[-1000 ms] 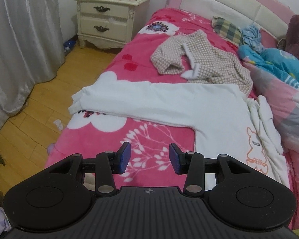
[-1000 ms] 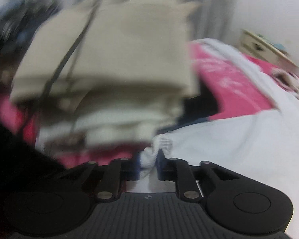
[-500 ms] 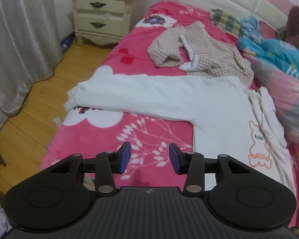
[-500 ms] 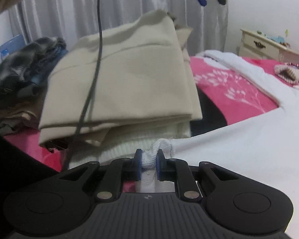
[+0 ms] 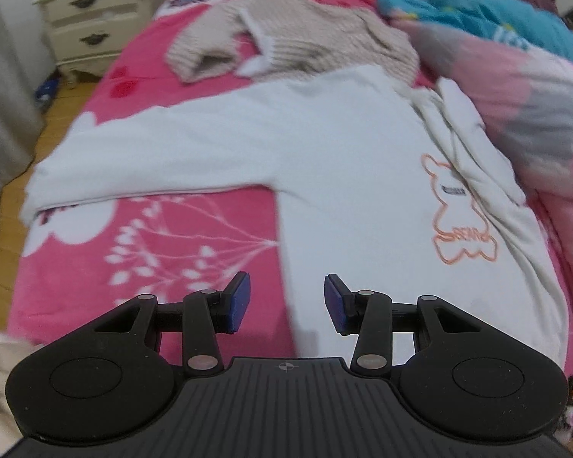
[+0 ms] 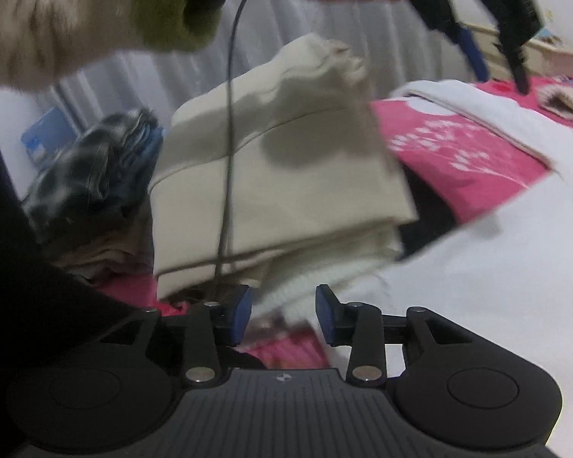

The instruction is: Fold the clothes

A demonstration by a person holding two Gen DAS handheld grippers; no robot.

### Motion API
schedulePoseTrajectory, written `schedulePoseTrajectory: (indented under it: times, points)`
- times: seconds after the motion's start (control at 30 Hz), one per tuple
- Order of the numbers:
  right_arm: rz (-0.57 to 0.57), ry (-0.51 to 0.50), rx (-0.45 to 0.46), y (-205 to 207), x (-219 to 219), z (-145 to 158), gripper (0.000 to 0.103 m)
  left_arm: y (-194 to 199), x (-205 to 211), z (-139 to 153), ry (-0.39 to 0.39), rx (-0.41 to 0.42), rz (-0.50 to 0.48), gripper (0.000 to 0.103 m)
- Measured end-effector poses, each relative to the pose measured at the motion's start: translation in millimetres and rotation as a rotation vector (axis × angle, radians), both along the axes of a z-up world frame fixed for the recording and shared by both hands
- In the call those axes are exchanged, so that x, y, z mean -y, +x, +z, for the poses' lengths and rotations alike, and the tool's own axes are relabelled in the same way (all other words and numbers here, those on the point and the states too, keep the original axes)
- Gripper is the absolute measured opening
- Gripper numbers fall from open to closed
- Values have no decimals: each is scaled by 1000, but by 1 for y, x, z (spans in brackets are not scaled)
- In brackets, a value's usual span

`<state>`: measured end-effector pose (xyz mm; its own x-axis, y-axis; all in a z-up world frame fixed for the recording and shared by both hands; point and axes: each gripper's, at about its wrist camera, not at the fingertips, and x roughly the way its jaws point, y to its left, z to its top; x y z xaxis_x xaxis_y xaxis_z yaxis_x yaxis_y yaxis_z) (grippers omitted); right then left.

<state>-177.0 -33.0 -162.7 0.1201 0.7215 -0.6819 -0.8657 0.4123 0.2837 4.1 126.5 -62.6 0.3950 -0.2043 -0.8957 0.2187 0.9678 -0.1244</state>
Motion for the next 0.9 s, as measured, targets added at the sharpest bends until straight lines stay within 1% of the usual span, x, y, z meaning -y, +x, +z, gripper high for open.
schedulePoseTrajectory:
  times: [0.07, 0.17, 0.27, 0.33, 0.43, 0.47, 0.53, 0.6, 0.63, 0.7, 0.77, 0.9]
  points:
    - [-54, -29, -35, 10, 32, 12, 43, 3, 17, -2, 14, -4, -31, 43]
    - [-179, -112, -66, 25, 90, 26, 47, 12, 48, -7, 41, -15, -79, 44]
    - [-383, -187, -57, 43, 154, 35, 52, 25, 89, -16, 78, -26, -140, 44]
    - [-525, -186, -41, 65, 183, 34, 52, 37, 122, -26, 120, -18, -185, 45]
    - [-734, -161, -13, 101, 222, 32, 52, 58, 169, -43, 197, 22, -251, 45]
    - [-803, -152, -4, 114, 234, 31, 52, 63, 181, -50, 204, 34, -265, 45]
    - [-943, -133, 15, 138, 260, 29, 53, 69, 198, -64, 181, 40, -274, 45]
    - [-1082, -114, 34, 162, 285, 27, 53, 73, 202, -79, 119, 25, -251, 45]
    - [-1131, -101, 35, 175, 294, 24, 53, 74, 203, -86, 87, 17, -238, 45]
    - [-1182, -75, 16, 199, 305, 12, 53, 76, 204, -99, 51, 6, -217, 45]
    - [-1208, -63, -9, 221, 313, -2, 53, 77, 202, -111, 37, 2, -203, 45]
    - [-1212, -35, -27, 257, 316, -24, 55, 80, 198, -122, 10, 10, -191, 45]
